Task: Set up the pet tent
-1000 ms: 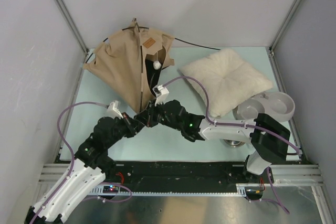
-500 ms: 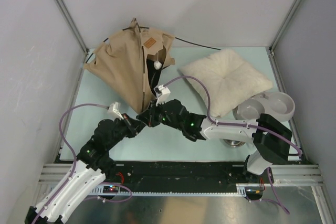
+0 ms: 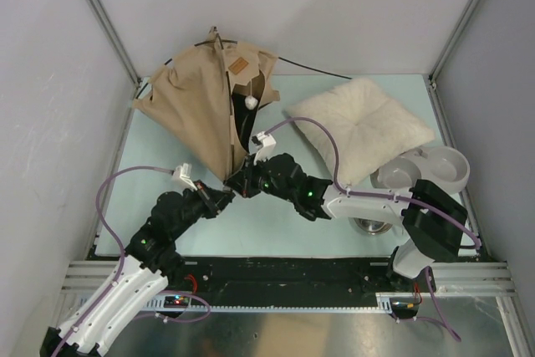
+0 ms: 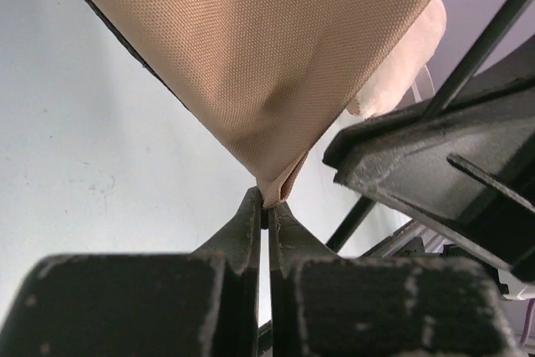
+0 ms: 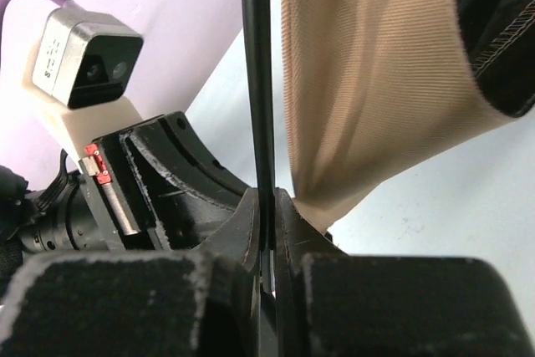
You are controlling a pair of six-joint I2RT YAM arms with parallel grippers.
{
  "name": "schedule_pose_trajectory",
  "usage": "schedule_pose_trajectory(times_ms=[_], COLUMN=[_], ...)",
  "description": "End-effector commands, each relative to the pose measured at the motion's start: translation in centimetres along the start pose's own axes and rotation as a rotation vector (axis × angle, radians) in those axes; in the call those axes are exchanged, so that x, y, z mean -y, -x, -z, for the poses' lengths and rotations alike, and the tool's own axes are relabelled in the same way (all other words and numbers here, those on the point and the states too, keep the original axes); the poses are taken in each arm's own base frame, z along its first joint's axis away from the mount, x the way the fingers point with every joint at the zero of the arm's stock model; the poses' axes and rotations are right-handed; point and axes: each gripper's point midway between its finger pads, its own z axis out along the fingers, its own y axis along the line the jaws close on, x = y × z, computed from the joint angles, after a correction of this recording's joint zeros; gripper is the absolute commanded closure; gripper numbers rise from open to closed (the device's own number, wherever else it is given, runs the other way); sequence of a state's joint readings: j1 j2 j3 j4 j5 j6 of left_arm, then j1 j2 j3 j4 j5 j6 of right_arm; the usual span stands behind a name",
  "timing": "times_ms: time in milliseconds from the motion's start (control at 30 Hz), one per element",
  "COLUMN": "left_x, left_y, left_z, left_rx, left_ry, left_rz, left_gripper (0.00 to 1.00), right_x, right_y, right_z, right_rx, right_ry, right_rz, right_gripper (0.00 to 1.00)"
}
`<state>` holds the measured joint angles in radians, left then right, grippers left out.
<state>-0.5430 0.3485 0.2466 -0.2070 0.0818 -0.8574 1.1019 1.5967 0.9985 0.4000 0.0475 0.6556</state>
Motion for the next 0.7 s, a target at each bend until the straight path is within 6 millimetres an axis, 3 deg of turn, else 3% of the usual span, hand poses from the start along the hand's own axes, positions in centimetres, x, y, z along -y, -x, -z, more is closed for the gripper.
schedule_pose_trajectory(times_ms=[0,267,400,533,667], left_x=[-1.9,-2.2,-2.1,-2.0,-2.0], left_y=[-5.5,-5.6,-5.5,-5.3,-5.4], left_z=[1.2,1.1,1.1,1.1,1.1], left_rx=[-0.237,-0.243,-0.241,-0.233,-0.237], left_ry=[0.039,0.052,0.049,0.047,0.046], left_rz=[0.021,0.013,0.009,0.006,0.006], left_gripper=[1.0,1.0,1.0,1.0,1.0], right_x=[-1.4,-2.4,-4.1,-6.4,-6.8], right_y=[12.4,14.1,14.6,13.4,13.1], right_z=[1.6,1.2,1.0,0.3,0.1], right_rx=[0.376,0.395,0.388,0.319,0.314], right_ry=[0.054,0.083,0.142,0.232,0.246], right_rz=[-0.023,-0.014,0.015,0.082,0.114], right_gripper=[1.0,1.0,1.0,1.0,1.0])
